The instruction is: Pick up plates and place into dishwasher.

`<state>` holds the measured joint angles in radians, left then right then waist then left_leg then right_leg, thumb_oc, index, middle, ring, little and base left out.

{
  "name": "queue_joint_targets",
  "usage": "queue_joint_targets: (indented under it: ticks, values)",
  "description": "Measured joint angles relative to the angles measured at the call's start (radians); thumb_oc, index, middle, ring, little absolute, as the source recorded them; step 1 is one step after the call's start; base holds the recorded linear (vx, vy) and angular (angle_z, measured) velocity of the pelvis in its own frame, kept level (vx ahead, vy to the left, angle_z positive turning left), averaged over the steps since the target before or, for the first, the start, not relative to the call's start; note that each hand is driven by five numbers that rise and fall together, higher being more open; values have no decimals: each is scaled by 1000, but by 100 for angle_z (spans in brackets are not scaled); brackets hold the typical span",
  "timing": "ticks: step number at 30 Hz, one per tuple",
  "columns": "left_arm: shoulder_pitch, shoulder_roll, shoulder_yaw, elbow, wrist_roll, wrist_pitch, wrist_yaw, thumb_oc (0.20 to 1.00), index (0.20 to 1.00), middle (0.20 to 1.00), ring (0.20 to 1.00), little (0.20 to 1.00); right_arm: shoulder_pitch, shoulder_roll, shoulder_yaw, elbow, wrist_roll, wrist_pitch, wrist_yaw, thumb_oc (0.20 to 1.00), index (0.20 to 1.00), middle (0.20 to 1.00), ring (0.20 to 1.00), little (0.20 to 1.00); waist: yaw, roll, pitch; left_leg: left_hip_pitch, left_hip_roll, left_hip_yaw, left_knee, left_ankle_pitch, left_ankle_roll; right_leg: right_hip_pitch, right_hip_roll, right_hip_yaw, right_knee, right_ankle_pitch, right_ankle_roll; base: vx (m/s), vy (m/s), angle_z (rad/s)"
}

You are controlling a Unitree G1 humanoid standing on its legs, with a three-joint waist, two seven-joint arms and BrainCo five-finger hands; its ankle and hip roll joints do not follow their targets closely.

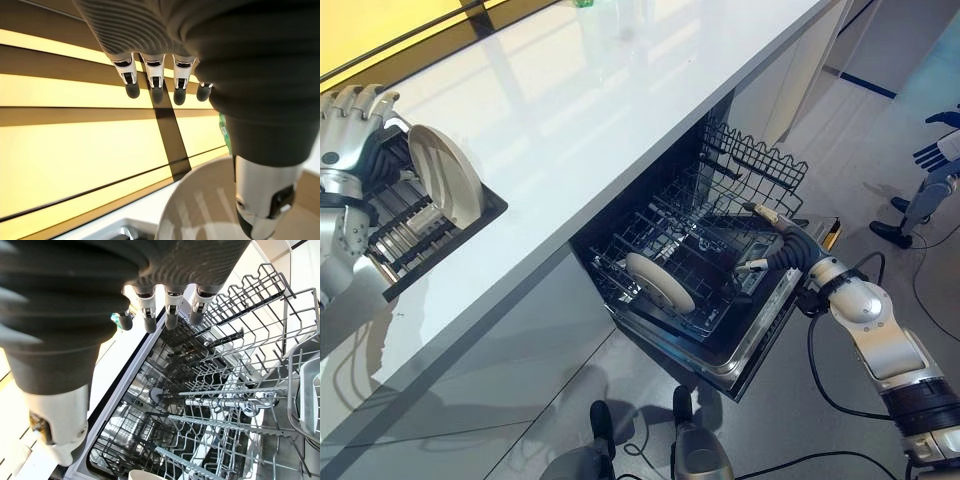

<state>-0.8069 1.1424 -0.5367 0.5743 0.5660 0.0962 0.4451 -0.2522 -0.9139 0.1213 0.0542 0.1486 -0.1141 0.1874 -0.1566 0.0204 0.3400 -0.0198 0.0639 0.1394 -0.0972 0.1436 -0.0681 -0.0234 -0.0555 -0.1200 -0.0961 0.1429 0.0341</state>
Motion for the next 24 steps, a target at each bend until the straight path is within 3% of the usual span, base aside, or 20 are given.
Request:
queue_joint_targets:
  ticks: [5,17,18,20,24]
  values:
    - [-52,1,-49,28,-1,-30,-42,1000,1000,1000,1000,1000,-6,-13,2,0,1,0,1,1000,1000,1000,1000,1000,-3,-1,11,-11,-1,3,1,0,0,-12,0,2,5,1,1,-5,5,-1]
    - [-232,6,-199,116,12,-181,-208,1000,1000,1000,1000,1000,-62,-79,18,2,21,2,5,1000,1000,1000,1000,1000,-28,1,34,-10,-2,23,1,-8,-5,-23,-1,19,5,1,1,-23,23,-5]
    - [-239,12,-209,116,12,-185,-233,598,598,598,598,598,-63,-79,19,2,21,2,5,1000,1000,1000,1000,1000,-30,1,35,-10,-3,23,1,-9,-5,-23,-1,20,5,1,1,0,0,0]
    - [-246,21,-226,125,10,-189,-296,200,200,200,200,200,-74,-82,40,6,21,2,5,1000,1000,1000,1000,1000,-45,1,35,-11,-3,23,1,-9,-6,-23,-2,20,5,1,1,0,0,0]
    - [-264,21,-227,157,10,-188,-428,200,200,200,200,200,-114,-82,66,9,21,2,5,1000,1000,1000,1000,1000,-49,4,36,-10,-4,24,1,-9,-6,-24,-2,21,5,1,1,0,0,0]
